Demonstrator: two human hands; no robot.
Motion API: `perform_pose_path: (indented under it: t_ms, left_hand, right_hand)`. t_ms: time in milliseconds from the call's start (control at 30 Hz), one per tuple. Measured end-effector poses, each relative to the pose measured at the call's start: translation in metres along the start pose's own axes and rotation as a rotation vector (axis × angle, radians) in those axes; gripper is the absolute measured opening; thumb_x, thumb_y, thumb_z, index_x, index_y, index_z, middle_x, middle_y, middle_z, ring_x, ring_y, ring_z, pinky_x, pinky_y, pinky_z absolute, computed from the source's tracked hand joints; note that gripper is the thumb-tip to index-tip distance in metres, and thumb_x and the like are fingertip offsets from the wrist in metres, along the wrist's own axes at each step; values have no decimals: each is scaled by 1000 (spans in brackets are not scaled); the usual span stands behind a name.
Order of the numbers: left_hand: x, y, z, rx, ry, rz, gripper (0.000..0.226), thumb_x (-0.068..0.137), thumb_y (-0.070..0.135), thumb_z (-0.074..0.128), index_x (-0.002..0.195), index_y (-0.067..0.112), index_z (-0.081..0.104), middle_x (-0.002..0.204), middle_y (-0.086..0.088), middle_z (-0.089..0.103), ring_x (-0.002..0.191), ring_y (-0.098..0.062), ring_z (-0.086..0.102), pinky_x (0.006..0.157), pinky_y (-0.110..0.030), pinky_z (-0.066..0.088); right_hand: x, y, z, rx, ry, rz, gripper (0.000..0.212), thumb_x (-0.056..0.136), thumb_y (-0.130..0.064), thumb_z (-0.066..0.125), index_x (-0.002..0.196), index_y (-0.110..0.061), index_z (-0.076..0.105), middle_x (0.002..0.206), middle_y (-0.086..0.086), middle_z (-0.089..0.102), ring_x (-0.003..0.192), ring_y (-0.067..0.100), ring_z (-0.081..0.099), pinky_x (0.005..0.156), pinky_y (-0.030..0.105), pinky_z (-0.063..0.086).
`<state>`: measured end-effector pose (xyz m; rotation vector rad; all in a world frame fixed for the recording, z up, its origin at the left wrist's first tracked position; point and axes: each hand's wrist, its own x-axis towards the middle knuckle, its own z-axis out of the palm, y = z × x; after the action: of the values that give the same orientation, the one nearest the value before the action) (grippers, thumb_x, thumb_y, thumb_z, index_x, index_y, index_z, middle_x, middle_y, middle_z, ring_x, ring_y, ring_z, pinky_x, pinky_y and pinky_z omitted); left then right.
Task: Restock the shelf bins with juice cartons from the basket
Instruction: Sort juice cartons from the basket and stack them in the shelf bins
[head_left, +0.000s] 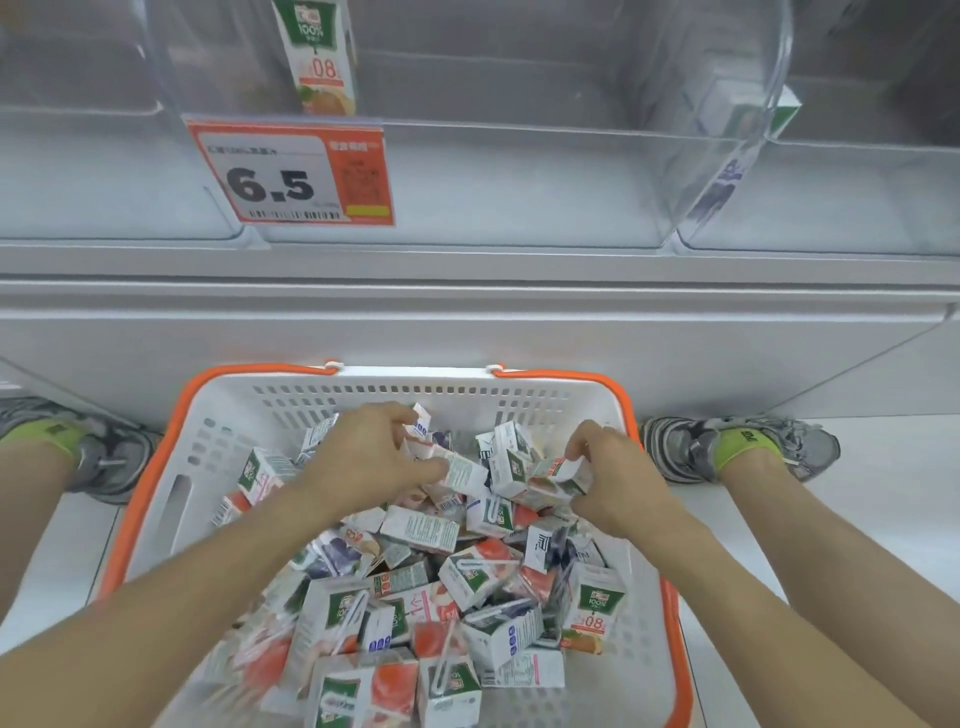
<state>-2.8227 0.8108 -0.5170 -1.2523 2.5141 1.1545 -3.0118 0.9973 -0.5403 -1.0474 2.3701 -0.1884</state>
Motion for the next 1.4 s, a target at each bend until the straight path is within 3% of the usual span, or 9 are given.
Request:
perform_pose_path:
  t_ms: [233,367,433,567,833,933,1100,1233,1400]
  left_hand:
    - [-54,-5,-91,-687,-487,-222,72,47,37,97,103,-1,75,105,-18,74,104,-30,70,76,-24,60]
    - [-74,-14,-122,-886,-534,-193,81,40,38,100,108,1,74,116,-22,70,108,-30,69,76,-25,59]
    - [-81,-16,-132,-1023,-469,-165,81,33,33,102,103,2,76,113,-24,70,100,-29,72,71,-26,60]
    - [-79,-14,-150,-1208,-275,-51,82,27,36,101,97,2,78,109,-22,72,90,-26,74,65,-28,61]
    - [-69,-11,-180,-1522,13,127,55,41,39,96,87,13,80,105,-17,74,90,-25,74,63,-23,58]
    - [-67,-9,-183,-1572,66,110,20,72,31,73,82,15,81,105,-15,75,93,-22,74,65,-23,59]
    - [-66,-5,-185,-1595,80,57,18,77,26,66,80,17,82,105,-14,75,94,-21,74,68,-25,60]
    - [-62,-9,-187,-1622,71,35,20,74,26,69,83,14,82,106,-16,74,95,-24,74,64,-24,59]
    - [-62,-13,-189,-1642,62,48,23,75,26,69,90,12,81,108,-17,74,100,-25,73,66,-25,60]
  right_hand:
    - [-24,-36,-47,358,-46,-79,47,66,-16,84,101,-32,56,102,-8,59,80,9,59,58,17,45]
    - [-38,-60,-60,701,-1,-145,44,67,-12,87,96,-28,60,103,-2,62,84,20,65,68,36,56]
    - [-43,-71,-66,989,-19,-167,41,70,-1,85,99,-15,60,113,9,64,90,34,69,69,47,60]
    - [-55,-105,-104,1325,23,-247,32,77,3,69,106,-8,66,104,14,68,74,38,67,57,37,58]
    - [-43,-198,-200,1327,352,-468,19,73,-24,71,89,-13,71,89,6,72,83,22,71,65,30,59]
    - [2,-234,-223,1105,418,-387,26,78,-24,81,91,-3,72,87,11,76,80,24,73,67,34,61]
    - [85,-285,-226,960,238,-115,43,74,-24,87,105,1,70,92,12,76,84,24,75,62,33,62]
    - [111,-310,-217,1049,110,-38,25,80,-25,83,94,-11,67,95,5,67,95,22,66,57,30,62]
    - [111,-309,-217,1194,38,-35,4,94,-3,64,96,-6,63,109,15,62,106,30,63,82,35,62]
